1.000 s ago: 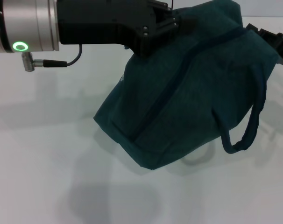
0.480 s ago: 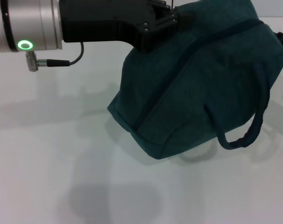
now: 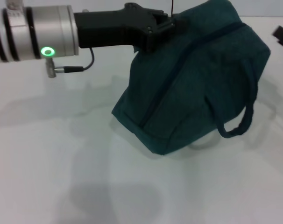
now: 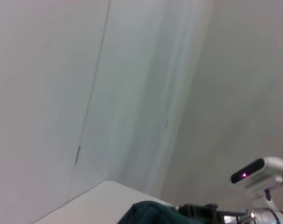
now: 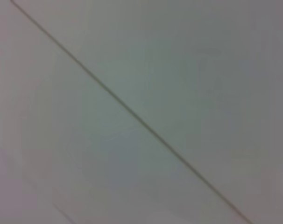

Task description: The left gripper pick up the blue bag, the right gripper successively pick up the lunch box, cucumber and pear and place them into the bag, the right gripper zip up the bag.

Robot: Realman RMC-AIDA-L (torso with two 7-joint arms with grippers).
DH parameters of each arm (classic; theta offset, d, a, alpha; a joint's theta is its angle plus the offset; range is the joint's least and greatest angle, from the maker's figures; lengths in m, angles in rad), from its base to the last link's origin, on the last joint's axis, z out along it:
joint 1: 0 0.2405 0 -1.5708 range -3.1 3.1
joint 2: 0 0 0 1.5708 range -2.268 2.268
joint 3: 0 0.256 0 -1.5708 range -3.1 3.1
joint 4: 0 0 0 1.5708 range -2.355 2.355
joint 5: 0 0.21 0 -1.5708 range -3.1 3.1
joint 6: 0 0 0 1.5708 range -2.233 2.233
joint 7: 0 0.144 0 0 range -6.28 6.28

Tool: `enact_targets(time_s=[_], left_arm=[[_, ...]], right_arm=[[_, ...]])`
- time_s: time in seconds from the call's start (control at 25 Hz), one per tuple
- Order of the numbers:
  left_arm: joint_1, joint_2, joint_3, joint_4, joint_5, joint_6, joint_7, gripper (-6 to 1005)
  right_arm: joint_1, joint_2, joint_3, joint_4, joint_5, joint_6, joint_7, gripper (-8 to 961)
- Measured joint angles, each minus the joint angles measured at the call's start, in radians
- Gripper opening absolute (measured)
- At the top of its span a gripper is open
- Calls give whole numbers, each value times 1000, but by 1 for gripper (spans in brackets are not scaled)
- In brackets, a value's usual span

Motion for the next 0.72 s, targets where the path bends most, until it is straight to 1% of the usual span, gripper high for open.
enact_targets(time_s=[0.04, 0.08, 0.12, 0.2, 0.32, 0.4, 0.56, 0.72], left_arm=[[-9, 0, 1, -24, -3, -2, 13, 47], [-9, 0, 1, -24, -3, -2, 13, 47], [-43, -1, 1, -131, -28, -7, 66, 47], [-63, 0, 0, -189, -40, -12, 93, 48], [-101, 2, -5, -290, -47, -28, 142, 50], [-109, 2, -6, -317, -48, -45, 163, 51], [-116, 1, -7, -356, -49, -103, 170, 53], [-108, 2, -15, -364, -64, -135, 175, 55]], right_arm=[[-10, -3, 14, 0, 1, -3, 0, 494], [-17, -4, 27, 0, 1, -4, 0, 548], [-26, -4, 40, 0, 0, -7, 0, 601], [-40, -4, 59, -1, -1, -15, 0, 708], [-49, -6, 77, -1, -2, -33, 0, 814], [-50, -6, 80, 2, -4, -41, 0, 885], [-48, -7, 75, 1, -6, -46, -3, 885], [-46, -7, 75, -4, -14, -59, -10, 886]])
